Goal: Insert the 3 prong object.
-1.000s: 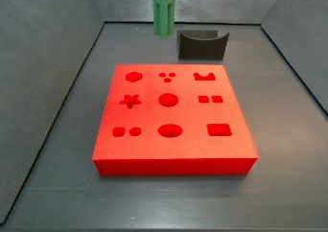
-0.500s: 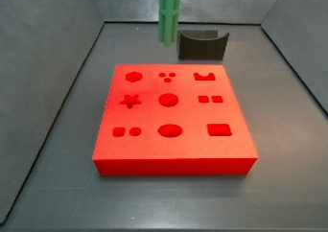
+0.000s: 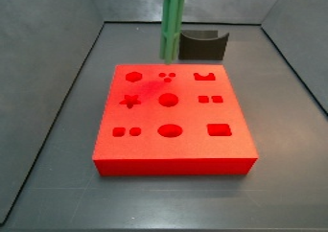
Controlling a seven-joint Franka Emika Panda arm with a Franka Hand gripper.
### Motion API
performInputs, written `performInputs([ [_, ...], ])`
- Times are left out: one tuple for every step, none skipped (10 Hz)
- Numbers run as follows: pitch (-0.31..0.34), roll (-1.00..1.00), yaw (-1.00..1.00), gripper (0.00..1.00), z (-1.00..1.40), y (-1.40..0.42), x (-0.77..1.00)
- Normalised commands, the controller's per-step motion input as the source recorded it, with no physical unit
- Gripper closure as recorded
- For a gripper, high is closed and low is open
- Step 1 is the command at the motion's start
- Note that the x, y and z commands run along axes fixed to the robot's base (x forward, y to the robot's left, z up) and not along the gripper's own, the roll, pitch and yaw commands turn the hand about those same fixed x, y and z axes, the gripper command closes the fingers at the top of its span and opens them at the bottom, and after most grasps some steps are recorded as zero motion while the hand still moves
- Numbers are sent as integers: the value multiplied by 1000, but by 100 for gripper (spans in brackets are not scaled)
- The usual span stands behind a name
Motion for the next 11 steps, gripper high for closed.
performInputs([
  [-79,-47,0,100,0,9,20],
  [-66,-17,0,100,-20,0,183],
  [-106,-16,0,100,-83,0,251],
  [-31,87,0,100,0,0,231],
  [-44,137,0,100,-40,0,157],
  [-73,169,0,100,-149,0,9],
  [-113,139,0,100,-180,0,-11],
  [-153,81,0,100,-240,0,-60],
  [-163,24,0,100,-289,0,0],
  [-203,0,0,100,-369,0,-120],
  [-226,-34,0,100,-360,0,-143],
])
